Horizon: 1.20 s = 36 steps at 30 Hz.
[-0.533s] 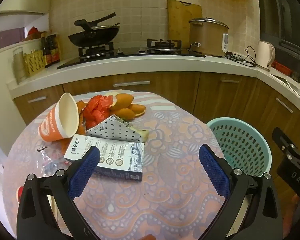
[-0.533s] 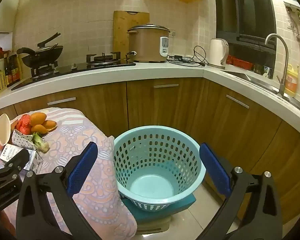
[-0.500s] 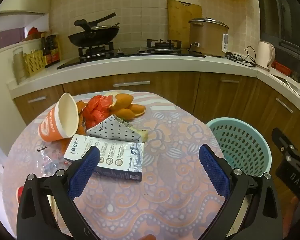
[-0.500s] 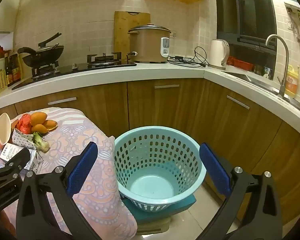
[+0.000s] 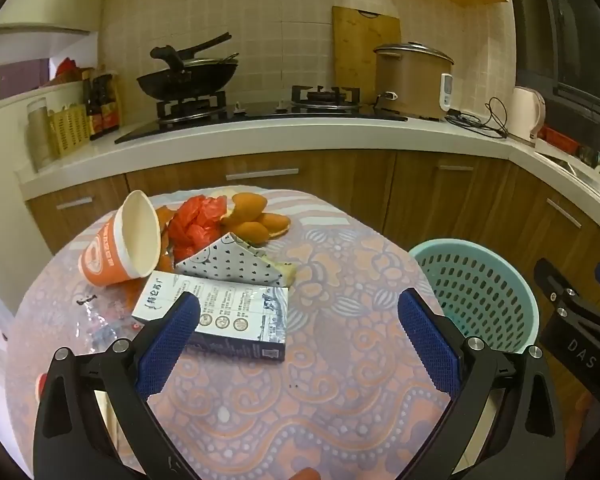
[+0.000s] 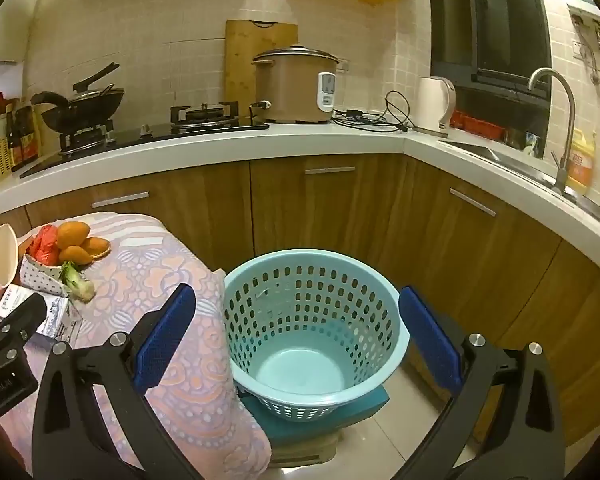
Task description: Collect trash
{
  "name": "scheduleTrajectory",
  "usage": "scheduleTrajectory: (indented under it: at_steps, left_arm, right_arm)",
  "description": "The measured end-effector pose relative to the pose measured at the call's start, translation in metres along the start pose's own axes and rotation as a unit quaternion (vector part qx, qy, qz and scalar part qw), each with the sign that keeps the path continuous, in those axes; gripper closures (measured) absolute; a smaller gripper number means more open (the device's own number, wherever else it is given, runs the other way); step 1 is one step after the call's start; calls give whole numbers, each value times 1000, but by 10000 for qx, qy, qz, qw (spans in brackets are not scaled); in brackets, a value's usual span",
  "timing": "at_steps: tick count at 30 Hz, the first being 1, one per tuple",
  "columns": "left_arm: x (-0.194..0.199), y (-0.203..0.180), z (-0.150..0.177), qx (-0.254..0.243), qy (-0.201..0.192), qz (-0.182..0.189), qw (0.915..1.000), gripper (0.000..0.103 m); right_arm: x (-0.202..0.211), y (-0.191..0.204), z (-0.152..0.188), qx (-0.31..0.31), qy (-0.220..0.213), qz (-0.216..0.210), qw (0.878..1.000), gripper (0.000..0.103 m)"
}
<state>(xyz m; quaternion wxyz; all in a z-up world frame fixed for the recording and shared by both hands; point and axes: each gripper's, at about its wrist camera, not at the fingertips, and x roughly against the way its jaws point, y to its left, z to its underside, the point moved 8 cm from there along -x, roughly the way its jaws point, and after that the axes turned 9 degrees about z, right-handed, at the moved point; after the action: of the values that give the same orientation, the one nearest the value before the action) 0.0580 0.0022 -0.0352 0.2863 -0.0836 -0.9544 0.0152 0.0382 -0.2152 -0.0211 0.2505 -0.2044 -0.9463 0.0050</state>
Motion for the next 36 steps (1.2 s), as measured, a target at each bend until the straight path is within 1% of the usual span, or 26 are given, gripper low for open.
scheduleTrajectory:
  at_steps: [3,11,16,19,29,36]
  left_arm:
    - [2,0,2,-4,2,40,10000,7]
    - [4,4,4,121,-53,169,9998,7]
    - [3,4,6,125,-53,222,9997,8]
    - [3,3,7,136,-76,242,9996,8]
    - [5,6,10,261,-74,433,9987,9]
    - [5,6,12,324,-59,473,9983,9]
  right_arm:
    - [1,4,1,7,26,-137,9999,6]
    - [6,10,2,80,21,-246,9997,6]
    - [7,12,3,119,-4,-220,9997,7]
    - [8,12,2,170,-72,-131,9997,7]
    - [7,17,4,229,-43,-210,9995,8]
    - [7,19,5,243,-44,-242,9994,9]
